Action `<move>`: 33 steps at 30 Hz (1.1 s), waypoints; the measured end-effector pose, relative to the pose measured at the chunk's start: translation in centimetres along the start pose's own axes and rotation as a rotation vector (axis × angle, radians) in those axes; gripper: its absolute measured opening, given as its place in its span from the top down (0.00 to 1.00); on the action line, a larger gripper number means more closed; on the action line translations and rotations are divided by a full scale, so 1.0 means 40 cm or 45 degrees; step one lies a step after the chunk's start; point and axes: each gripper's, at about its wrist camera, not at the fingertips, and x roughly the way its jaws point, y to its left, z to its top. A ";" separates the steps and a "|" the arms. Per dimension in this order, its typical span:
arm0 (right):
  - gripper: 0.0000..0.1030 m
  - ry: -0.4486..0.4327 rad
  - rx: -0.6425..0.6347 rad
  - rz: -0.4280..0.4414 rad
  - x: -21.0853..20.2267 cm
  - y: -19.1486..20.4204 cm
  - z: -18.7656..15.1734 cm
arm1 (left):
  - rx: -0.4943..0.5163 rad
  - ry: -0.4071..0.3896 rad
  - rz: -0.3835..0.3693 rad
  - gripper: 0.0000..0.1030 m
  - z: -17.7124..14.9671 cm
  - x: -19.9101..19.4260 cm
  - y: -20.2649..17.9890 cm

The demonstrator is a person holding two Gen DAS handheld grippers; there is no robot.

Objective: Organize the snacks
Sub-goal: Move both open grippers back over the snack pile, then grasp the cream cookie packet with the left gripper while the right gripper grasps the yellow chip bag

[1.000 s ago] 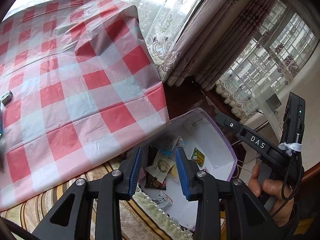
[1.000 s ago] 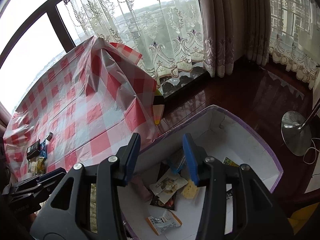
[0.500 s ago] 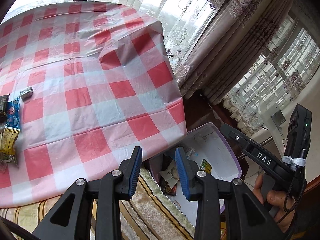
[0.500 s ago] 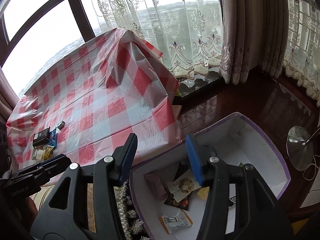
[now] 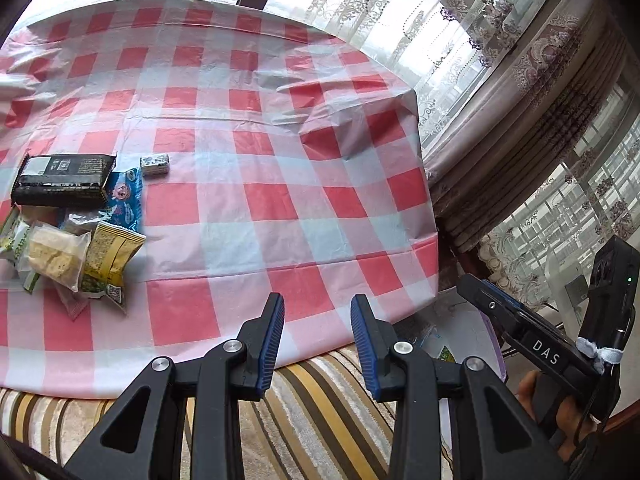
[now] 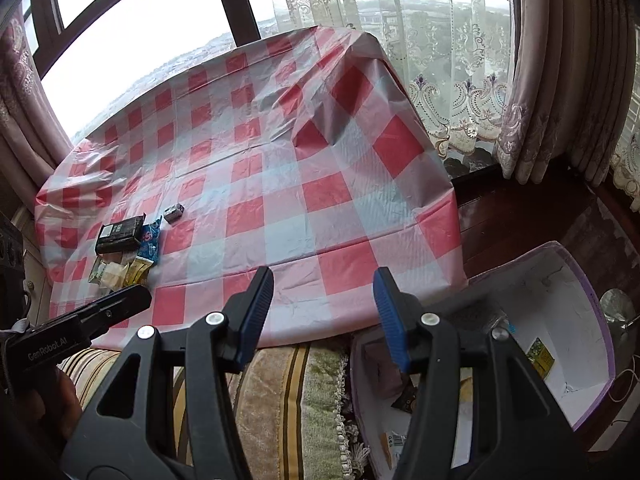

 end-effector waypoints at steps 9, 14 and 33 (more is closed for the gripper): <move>0.46 0.065 -0.039 0.111 0.083 0.126 -0.003 | -0.219 -0.050 0.105 0.65 0.010 -0.057 0.178; 0.46 0.095 -0.059 0.163 0.117 0.195 -0.008 | -0.325 -0.056 0.163 0.65 0.011 -0.070 0.256; 0.46 0.204 -0.157 0.254 0.202 0.320 -0.021 | -0.613 -0.052 0.304 0.65 0.037 -0.049 0.458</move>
